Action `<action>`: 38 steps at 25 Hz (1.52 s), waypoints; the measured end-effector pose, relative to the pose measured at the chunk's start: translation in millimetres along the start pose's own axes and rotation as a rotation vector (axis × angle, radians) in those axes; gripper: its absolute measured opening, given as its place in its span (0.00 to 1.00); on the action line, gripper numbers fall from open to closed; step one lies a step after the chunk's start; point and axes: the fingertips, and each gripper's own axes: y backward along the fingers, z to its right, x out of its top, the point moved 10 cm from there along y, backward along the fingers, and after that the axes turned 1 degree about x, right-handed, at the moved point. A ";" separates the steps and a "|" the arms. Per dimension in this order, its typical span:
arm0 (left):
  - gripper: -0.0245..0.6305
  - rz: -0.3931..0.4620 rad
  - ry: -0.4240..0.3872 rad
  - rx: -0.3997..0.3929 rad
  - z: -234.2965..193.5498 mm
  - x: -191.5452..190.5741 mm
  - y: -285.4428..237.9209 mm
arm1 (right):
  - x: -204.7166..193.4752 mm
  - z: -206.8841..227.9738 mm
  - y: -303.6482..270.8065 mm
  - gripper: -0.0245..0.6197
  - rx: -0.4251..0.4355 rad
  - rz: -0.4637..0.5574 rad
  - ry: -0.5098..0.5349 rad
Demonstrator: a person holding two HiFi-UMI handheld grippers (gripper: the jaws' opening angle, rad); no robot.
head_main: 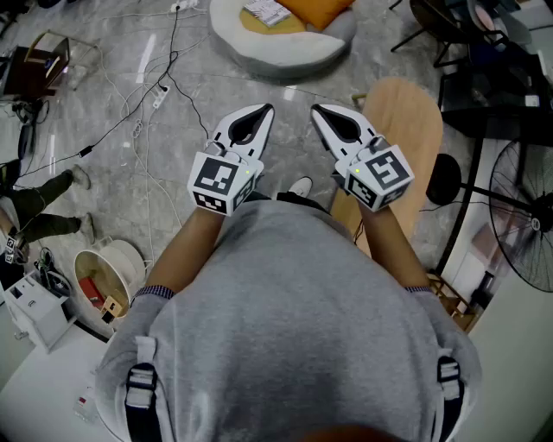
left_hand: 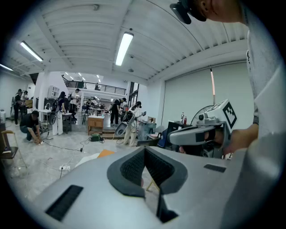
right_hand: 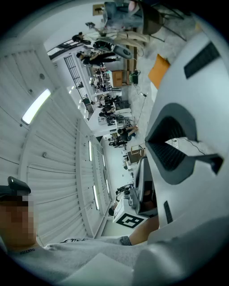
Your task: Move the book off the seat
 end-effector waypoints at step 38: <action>0.52 0.013 -0.002 -0.062 -2.8 -7.1 50.9 | -7.6 -59.9 4.1 0.62 -0.026 -0.027 -0.032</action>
